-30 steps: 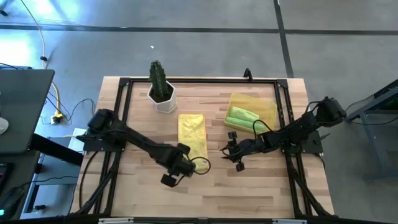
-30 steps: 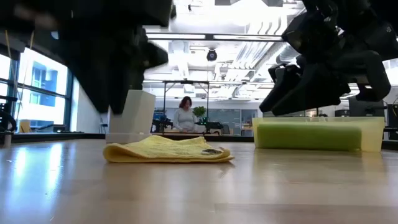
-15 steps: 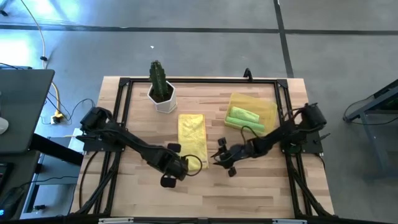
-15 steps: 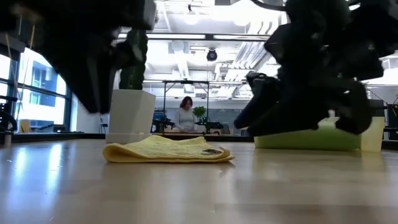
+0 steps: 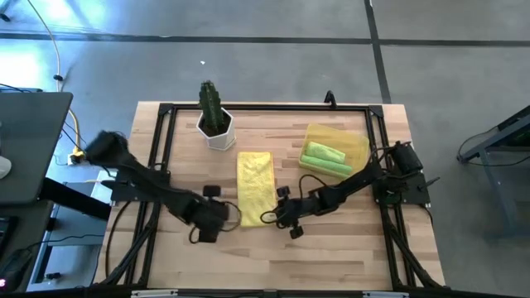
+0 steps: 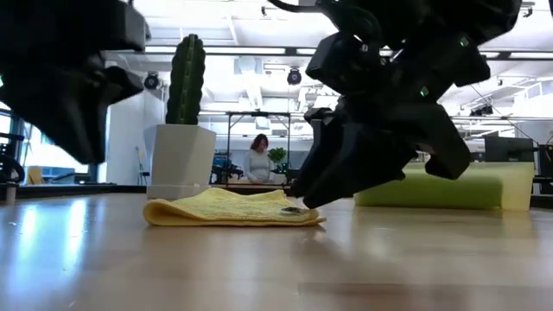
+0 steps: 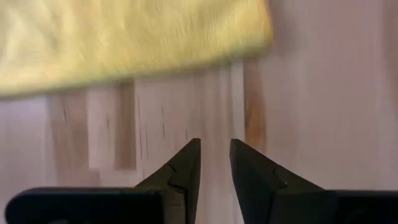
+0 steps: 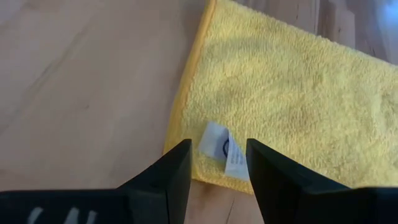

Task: Roll microfiber towels into tight, uniform cylinder then place into a basket
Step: Roll the yellow microfiber cloth

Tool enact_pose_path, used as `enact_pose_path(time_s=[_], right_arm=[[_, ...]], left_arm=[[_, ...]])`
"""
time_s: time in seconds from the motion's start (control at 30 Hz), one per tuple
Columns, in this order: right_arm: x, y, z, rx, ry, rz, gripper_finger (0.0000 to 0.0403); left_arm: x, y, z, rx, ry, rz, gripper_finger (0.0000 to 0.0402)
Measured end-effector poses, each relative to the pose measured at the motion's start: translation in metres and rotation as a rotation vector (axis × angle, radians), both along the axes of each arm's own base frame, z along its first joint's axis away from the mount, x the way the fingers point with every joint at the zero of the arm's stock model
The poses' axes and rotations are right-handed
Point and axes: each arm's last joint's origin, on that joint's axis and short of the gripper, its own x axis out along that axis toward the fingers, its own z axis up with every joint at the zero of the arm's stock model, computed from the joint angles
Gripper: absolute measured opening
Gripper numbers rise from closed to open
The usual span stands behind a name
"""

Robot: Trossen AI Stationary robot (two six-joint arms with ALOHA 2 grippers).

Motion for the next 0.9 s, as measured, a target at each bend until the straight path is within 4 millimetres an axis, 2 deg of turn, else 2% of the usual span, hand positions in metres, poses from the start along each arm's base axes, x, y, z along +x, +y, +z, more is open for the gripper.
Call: enact_pose_path(time_s=[0.1, 0.23, 0.3, 0.37, 0.43, 0.5, 0.7, 0.9], right_arm=[[0.0, 0.0, 0.002, -0.009, 0.021, 0.002, 0.0144], [-0.002, 0.0, 0.012, 0.011, 0.009, -0.017, 0.0144], [-0.008, 0.0, 0.016, 0.0, 0.038, -0.033, 0.0144], [-0.007, 0.0, 0.019, -0.006, 0.028, -0.044, 0.0144], [-0.011, -0.001, 0.02, -0.026, 0.04, -0.032, 0.0144], [-0.01, 0.0, 0.018, -0.025, 0.035, -0.03, 0.0144], [-0.009, -0.002, 0.014, -0.029, 0.052, -0.032, 0.0144], [-0.009, 0.005, 0.013, 0.009, 0.036, -0.021, 0.0144]], left_arm=[[-0.026, 0.006, 0.006, 0.0, -0.194, 0.037, 0.0078], [-0.049, 0.017, -0.001, -0.017, -0.47, 0.085, 0.0078], [-0.05, 0.021, -0.007, -0.056, -0.606, 0.097, 0.0078], [-0.054, 0.025, -0.018, -0.072, -0.662, 0.072, 0.0078], [-0.049, 0.021, -0.02, -0.109, -0.721, 0.024, 0.0079], [-0.048, 0.022, -0.025, -0.084, -0.73, 0.009, 0.0085], [-0.025, 0.014, -0.031, -0.05, -0.698, -0.02, 0.0121], [-0.011, 0.008, -0.05, -0.023, -0.581, -0.127, 0.0151]])
